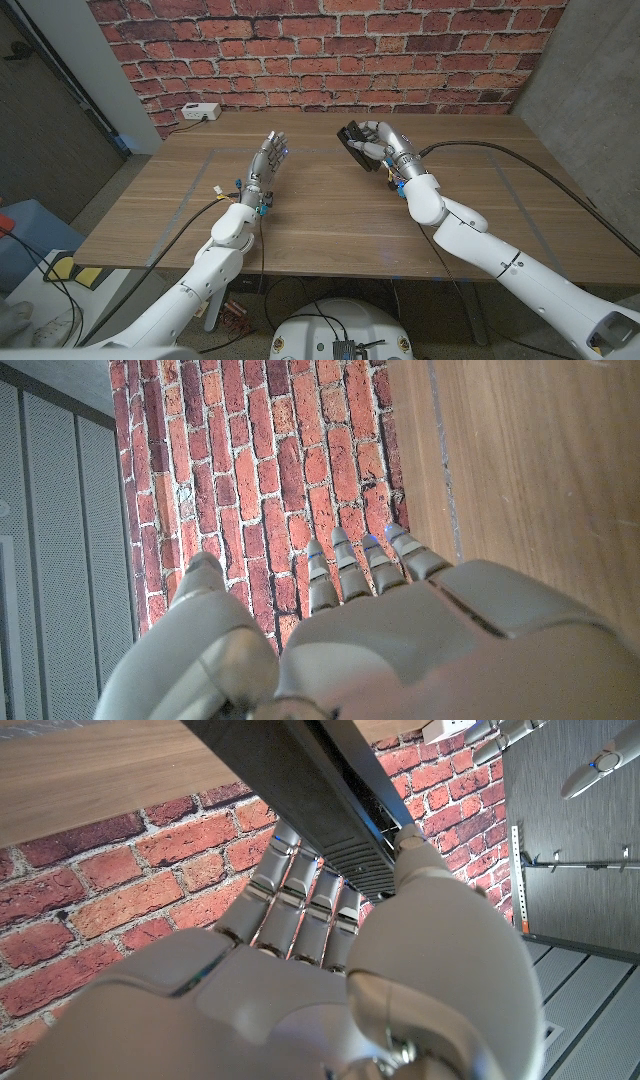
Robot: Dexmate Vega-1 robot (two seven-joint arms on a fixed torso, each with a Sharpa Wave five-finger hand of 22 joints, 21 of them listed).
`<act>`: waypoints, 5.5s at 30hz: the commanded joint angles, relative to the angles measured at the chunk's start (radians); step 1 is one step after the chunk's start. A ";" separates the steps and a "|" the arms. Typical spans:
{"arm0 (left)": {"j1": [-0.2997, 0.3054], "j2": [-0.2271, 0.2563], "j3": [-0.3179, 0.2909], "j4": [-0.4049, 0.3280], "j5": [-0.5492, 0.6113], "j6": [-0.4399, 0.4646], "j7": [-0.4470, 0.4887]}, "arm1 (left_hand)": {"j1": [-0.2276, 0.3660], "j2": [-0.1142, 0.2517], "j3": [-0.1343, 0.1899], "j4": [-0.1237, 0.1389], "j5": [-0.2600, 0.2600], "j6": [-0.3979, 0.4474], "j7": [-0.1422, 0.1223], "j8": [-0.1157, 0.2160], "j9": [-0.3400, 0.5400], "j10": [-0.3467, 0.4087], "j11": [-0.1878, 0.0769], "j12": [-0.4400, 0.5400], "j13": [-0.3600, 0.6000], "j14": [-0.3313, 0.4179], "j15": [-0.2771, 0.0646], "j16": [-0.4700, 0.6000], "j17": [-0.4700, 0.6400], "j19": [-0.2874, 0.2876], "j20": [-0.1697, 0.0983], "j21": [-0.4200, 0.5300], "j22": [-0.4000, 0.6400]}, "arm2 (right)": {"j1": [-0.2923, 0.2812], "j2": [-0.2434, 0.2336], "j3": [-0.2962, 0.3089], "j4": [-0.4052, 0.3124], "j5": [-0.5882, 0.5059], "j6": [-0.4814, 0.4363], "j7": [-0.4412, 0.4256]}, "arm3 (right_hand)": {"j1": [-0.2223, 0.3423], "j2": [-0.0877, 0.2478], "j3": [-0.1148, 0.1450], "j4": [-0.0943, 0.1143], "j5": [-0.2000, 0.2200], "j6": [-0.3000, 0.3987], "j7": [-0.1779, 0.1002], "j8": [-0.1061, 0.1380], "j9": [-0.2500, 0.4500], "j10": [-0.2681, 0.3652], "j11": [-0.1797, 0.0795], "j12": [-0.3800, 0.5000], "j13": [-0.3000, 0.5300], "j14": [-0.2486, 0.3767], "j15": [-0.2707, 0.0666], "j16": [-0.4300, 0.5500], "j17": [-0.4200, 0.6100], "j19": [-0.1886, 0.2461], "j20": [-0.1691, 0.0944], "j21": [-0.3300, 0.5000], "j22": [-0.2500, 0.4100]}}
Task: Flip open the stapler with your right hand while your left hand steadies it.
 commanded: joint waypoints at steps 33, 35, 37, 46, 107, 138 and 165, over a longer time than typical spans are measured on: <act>-0.009 -0.019 0.054 -0.054 0.097 -0.014 0.035 | 0.066 -0.004 0.020 -0.026 0.000 0.074 0.018 0.035 0.003 0.118 -0.031 0.033 0.017 0.056 -0.081 0.008 0.002 -0.001 0.002 -0.004 0.001 | -0.102 0.030 0.115 0.039 0.176 0.231 -0.013 | -0.007 0.002 0.010 0.012 -0.010 0.035 -0.004 -0.011 0.013 0.062 -0.045 0.017 -0.002 0.030 -0.123 -0.014 0.022 -0.007 -0.046 0.047 -0.011; -0.014 -0.014 0.058 -0.052 0.101 -0.009 0.029 | 0.090 -0.002 0.028 -0.032 -0.001 0.093 0.017 0.041 0.004 0.128 -0.041 0.036 0.019 0.060 -0.084 0.008 0.002 -0.002 0.003 -0.004 0.001 | -0.102 0.030 0.116 0.040 0.177 0.236 -0.011 | -0.008 0.003 0.011 0.013 -0.010 0.036 -0.005 -0.011 0.014 0.062 -0.047 0.018 -0.001 0.031 -0.124 -0.015 0.023 -0.007 -0.047 0.049 -0.012; -0.021 -0.008 0.063 -0.050 0.106 -0.002 0.020 | 0.097 -0.002 0.030 -0.033 -0.002 0.098 0.015 0.043 0.004 0.130 -0.041 0.037 0.020 0.061 -0.086 0.008 0.002 -0.004 0.004 -0.004 0.001 | -0.102 0.030 0.116 0.040 0.175 0.236 -0.010 | -0.008 0.002 0.011 0.013 -0.011 0.038 -0.004 -0.011 0.014 0.063 -0.047 0.019 -0.002 0.033 -0.124 -0.014 0.024 -0.008 -0.046 0.050 -0.012; -0.053 0.000 0.082 -0.028 0.105 0.024 -0.017 | 0.126 -0.002 0.039 -0.035 -0.004 0.095 0.007 0.039 0.006 0.120 -0.047 0.031 0.023 0.056 -0.075 0.004 0.002 -0.015 0.011 -0.008 0.001 | -0.099 0.031 0.112 0.043 0.176 0.241 0.003 | -0.006 0.005 0.016 0.011 -0.012 0.045 -0.005 -0.012 0.018 0.070 -0.048 0.023 -0.004 0.039 -0.125 -0.017 0.029 -0.010 -0.047 0.060 -0.015; -0.054 -0.057 0.139 -0.024 0.184 -0.027 0.020 | 0.360 -0.076 -0.007 -0.034 0.050 0.258 0.047 0.076 0.034 -0.017 -0.054 0.011 0.079 -0.042 -0.074 0.003 0.006 -0.045 0.040 -0.005 0.000 | -0.129 0.026 0.121 0.037 0.133 0.289 0.004 | -0.008 0.001 0.034 0.005 -0.018 0.056 -0.007 -0.036 0.032 0.066 -0.049 0.036 -0.009 0.050 -0.126 -0.041 0.062 -0.032 -0.051 0.120 -0.037; -0.080 -0.052 0.176 -0.023 0.174 0.006 -0.047 | 0.403 -0.068 -0.006 -0.023 0.045 0.227 0.043 0.061 0.044 -0.030 -0.057 0.011 0.085 -0.047 -0.072 0.002 0.005 -0.046 0.043 -0.005 0.000 | -0.123 0.034 0.105 0.052 0.112 0.326 0.011 | -0.016 -0.002 0.041 0.007 -0.019 0.066 -0.009 -0.048 0.037 0.070 -0.051 0.043 -0.012 0.059 -0.126 -0.053 0.078 -0.044 -0.053 0.154 -0.052; -0.061 -0.057 0.173 -0.036 0.152 -0.006 -0.053 | 0.389 -0.073 -0.030 0.001 0.041 0.272 0.039 0.074 0.053 -0.015 -0.063 0.023 0.092 -0.048 -0.080 0.004 0.006 -0.049 0.023 -0.005 0.001 | -0.120 0.045 0.100 0.066 0.089 0.334 -0.004 | -0.014 0.016 0.058 0.010 -0.018 0.097 -0.021 -0.049 0.043 0.092 -0.054 0.056 -0.014 0.074 -0.123 -0.060 0.092 -0.053 -0.061 0.185 -0.066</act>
